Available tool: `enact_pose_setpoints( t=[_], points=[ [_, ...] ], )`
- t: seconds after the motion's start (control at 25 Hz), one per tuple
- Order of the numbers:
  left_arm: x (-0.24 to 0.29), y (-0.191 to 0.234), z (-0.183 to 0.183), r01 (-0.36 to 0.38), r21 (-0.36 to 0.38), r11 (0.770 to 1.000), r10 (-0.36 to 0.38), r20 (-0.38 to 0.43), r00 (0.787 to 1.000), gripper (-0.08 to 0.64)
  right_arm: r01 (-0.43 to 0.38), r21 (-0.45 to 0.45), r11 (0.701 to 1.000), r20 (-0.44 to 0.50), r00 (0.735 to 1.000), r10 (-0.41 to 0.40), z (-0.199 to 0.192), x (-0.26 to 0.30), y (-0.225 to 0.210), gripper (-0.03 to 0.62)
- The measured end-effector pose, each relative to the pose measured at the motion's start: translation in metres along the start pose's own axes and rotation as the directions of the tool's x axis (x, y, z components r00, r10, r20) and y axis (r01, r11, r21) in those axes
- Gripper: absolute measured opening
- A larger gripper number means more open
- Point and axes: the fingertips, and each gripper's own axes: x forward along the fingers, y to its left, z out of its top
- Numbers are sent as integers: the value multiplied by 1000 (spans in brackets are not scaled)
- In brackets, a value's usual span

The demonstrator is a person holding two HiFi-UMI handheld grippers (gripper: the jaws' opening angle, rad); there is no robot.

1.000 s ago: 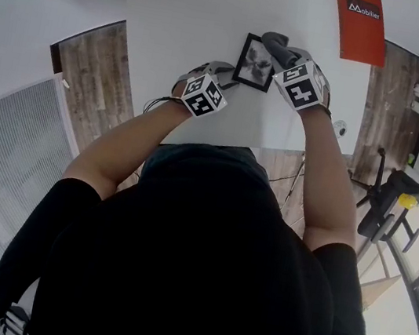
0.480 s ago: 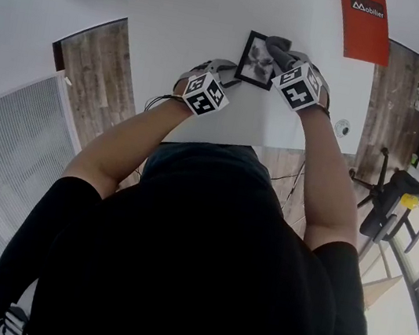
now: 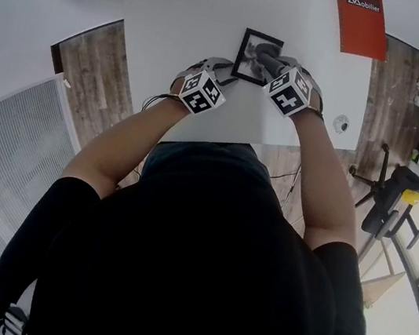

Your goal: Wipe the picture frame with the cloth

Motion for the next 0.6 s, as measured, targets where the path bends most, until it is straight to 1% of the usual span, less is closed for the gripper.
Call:
enact_pose_setpoints(
  t=[0.2, 0.6],
  points=[
    [1, 0, 0, -6, -5, 1000, 6, 1, 1000, 176, -35, -3, 999, -4, 999, 35, -4, -1, 16, 104],
    [1, 2, 0, -13, -6, 1000, 13, 3, 1000, 176, -116, -39, 992, -33, 993, 115, -16, -5, 53, 104]
  ],
)
